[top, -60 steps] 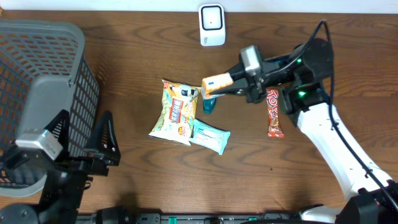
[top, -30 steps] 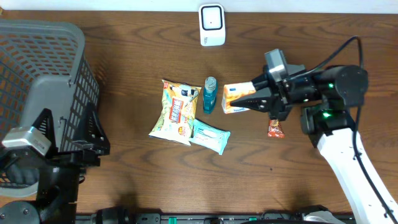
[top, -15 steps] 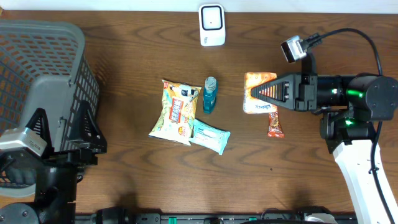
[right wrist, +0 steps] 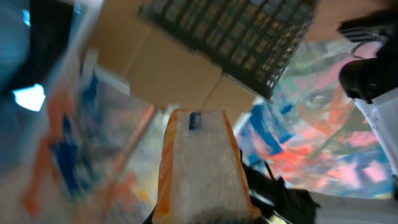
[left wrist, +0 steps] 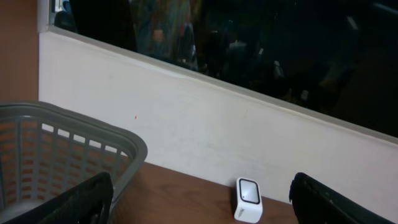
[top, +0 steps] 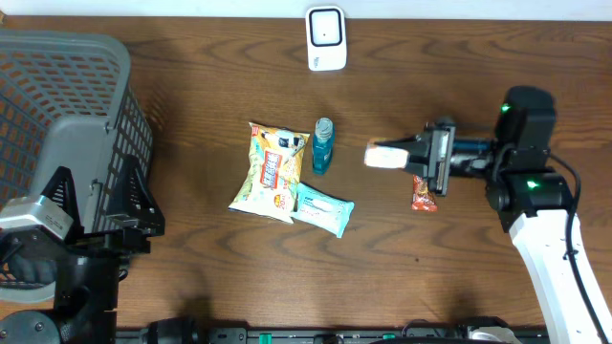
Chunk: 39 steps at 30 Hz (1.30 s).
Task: Scan the item barcode
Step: 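Move the small package to the scanner face with the right gripper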
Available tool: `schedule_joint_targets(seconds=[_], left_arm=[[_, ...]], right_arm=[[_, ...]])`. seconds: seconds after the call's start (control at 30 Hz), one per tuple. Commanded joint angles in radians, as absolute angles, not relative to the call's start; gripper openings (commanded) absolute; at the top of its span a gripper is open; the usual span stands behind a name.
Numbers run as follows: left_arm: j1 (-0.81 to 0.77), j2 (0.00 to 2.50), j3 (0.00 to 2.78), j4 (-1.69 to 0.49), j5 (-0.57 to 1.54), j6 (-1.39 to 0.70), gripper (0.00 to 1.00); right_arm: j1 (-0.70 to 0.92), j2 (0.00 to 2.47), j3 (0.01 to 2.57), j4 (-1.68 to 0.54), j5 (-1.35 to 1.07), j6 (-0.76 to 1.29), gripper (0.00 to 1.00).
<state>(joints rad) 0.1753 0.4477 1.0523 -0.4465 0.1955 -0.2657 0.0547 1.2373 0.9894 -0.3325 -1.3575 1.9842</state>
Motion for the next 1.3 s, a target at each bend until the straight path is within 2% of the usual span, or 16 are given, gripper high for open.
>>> schedule_joint_targets(seconds=[0.0,0.23,0.3,0.33,0.47,0.57,0.63,0.77,1.0,1.27], left_arm=[[0.18,0.443,1.051,-0.453,0.186,-0.268,0.91],[0.18,0.443,1.051,-0.451,0.185,-0.268,0.91],[0.18,0.443,1.051,-0.435,0.185,-0.268,0.91],[0.18,0.443,1.051,-0.416,0.186,-0.268,0.91],[0.18,0.443,1.051,-0.402,0.186,-0.268,0.91],[0.18,0.443,1.051,-0.403,0.186,-0.268,0.91],[0.18,0.443,1.051,-0.407,0.186,-0.268,0.91],[0.18,0.443,1.051,-0.426,0.186,-0.268,0.91],[0.18,0.443,1.051,-0.456,0.186,-0.267,0.91],[0.18,0.443,1.048,-0.467,0.185,-0.267,0.91]], right_arm=[[0.054,1.23,0.999,-0.377,-1.283,1.864,0.01],[0.051,1.23,0.999,-0.374,-1.325,1.822,0.01],[0.051,1.231,0.999,-0.363,-1.281,1.757,0.01],[0.051,1.23,0.999,-0.315,-1.179,1.568,0.01],[0.051,1.23,0.999,-0.207,-0.981,1.039,0.01],[0.054,1.23,0.999,-0.182,-0.867,0.746,0.01],[0.057,1.231,0.999,-0.185,-0.754,0.627,0.01],[0.09,1.255,1.001,-0.197,-0.532,0.535,0.01],[0.204,1.457,1.122,-0.187,-0.36,0.448,0.01],[0.276,1.873,1.629,-0.39,-0.246,0.353,0.01]])
